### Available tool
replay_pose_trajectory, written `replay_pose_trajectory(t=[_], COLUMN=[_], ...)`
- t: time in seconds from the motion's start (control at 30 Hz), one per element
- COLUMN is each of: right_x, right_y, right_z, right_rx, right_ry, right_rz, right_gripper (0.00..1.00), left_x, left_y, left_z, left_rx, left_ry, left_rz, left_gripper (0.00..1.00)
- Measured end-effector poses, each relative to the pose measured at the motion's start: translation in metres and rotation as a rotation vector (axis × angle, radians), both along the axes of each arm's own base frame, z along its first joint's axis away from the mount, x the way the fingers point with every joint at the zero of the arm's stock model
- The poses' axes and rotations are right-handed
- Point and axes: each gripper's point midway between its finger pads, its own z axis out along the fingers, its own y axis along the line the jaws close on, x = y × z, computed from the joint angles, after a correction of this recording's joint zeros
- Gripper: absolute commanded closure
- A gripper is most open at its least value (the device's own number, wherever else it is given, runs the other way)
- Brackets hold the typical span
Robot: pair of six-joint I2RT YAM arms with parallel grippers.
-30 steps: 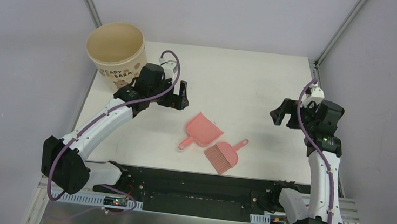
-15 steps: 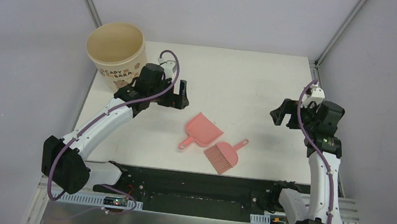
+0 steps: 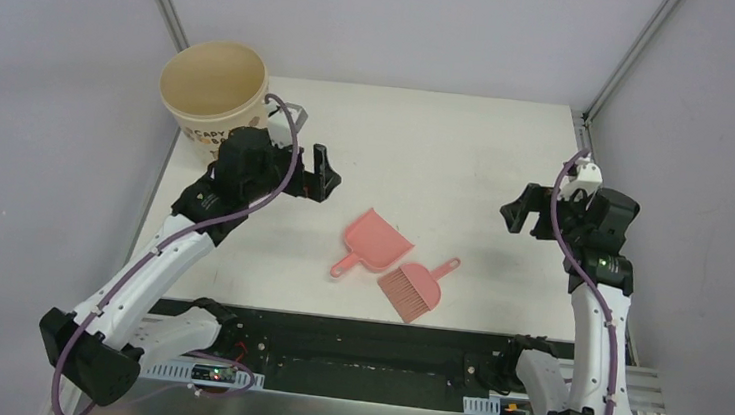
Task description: Sweep away the paper scraps from the table
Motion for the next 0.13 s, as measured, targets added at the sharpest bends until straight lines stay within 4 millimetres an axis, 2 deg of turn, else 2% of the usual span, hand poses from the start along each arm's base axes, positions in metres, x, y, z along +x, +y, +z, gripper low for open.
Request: replay_pose_trajectory(t=[0.07,0.13], right_x=[0.0018,0.0034], right_y=[-0.0006,-0.0012], right_z=[-0.0048,-0.0093], right_rx=[0.004,0.007], right_ry=[0.019,0.037], right_rz=[-0.001,-0.002], right_gripper=[0.0,0.0], left_x=[0.002,0.006], left_y=[-0.0008,-0.0047], left_z=[0.011,0.0089], left_rx=[-0.011,-0.006], left_ry=[-0.045,-0.04], left_rz=[-0.007,-0.02], left_gripper=[0.01,0.01])
